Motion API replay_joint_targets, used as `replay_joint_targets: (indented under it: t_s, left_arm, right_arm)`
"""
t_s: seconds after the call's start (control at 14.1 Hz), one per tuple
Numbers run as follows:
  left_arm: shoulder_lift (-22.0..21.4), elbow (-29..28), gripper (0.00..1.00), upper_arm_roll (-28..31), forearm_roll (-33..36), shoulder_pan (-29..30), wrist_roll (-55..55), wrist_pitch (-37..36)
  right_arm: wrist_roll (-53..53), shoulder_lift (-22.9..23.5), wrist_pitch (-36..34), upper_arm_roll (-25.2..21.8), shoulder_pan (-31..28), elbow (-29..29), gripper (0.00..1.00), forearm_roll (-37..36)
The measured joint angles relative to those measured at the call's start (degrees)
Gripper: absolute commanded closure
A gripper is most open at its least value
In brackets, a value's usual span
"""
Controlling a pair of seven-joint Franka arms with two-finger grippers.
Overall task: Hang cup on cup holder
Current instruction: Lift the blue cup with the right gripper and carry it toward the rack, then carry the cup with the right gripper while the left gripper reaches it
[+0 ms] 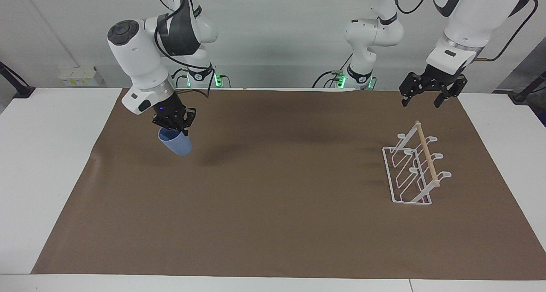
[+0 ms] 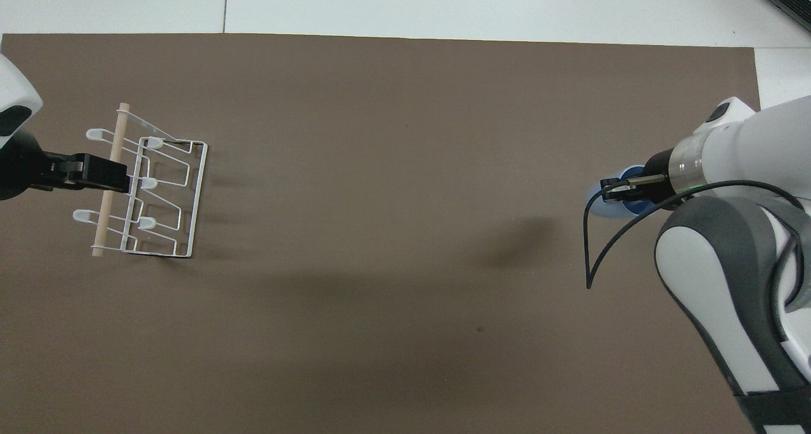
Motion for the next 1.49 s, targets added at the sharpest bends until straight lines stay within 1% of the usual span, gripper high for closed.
replay_joint_targets:
  t_s: [0.28, 0.35, 0.42, 0.57, 0.71, 0.78, 0.92, 1.06, 1.2, 1.27, 1.49]
  left_arm:
    - [0.0, 0.0, 0.0, -0.09, -2.06, -0.01, 0.0, 0.02]
    - [0.0, -0.01, 0.0, -0.11, -2.77, -0.02, 0.0, 0.06]
    - [0.0, -0.03, 0.0, -0.15, -3.39, -0.03, 0.0, 0.15]
    - [0.0, -0.04, 0.0, -0.41, -3.81, -0.06, 0.01, 0.33]
    - [0.0, -0.05, 0.0, -0.77, -3.86, -0.12, 0.01, 0.41]
    - [0.0, -0.05, 0.0, -0.87, -3.87, -0.13, 0.02, 0.44]
    - [0.0, -0.05, 0.0, -1.02, -3.87, -0.14, 1.25, 0.7]
    - [0.0, -0.06, 0.0, -1.09, -3.95, -0.17, 5.39, 1.5]
    - [0.0, -0.15, 0.0, -1.21, -4.77, -0.25, 10.69, 2.35]
    - [0.0, -0.26, 0.0, -1.28, -5.45, -0.29, 14.05, 2.59]
    - [-0.41, -2.44, 0.0, -1.41, -9.56, -1.09, 26.51, 4.94]
  right_arm:
    - [0.0, 1.65, -5.64, 0.02, 0.82, 8.56, 1.0, 1.12]
    - [-0.03, 2.29, -5.84, 0.03, 1.11, 9.73, 1.0, 3.48]
    - [-0.07, 2.88, -5.79, 0.05, 1.37, 10.37, 1.0, 7.31]
    - [-0.17, 3.76, -4.14, 0.06, 2.07, 10.49, 1.0, 13.78]
    - [-0.02, 4.27, -2.8, 0.08, 4.48, 10.28, 1.0, 16.34]
    - [1.36, 4.39, -1.83, 0.1, 6.47, 10.08, 1.0, 17.15]
    - [8.67, 4.54, 1.86, 0.22, 12.02, 9.69, 1.0, 17.92]
    - [15.85, 4.68, 7.53, 0.43, 18.11, 8.55, 1.0, 17.93]
    - [21.02, 4.86, 10.23, 0.51, 22.04, 7.55, 1.0, 18.04]
    - [23.59, 4.87, 10.63, 0.5, 22.98, 7.32, 1.0, 19.03]
    - [26.47, 4.86, 10.72, 0.4, 23.49, 7.29, 1.0, 26.84]
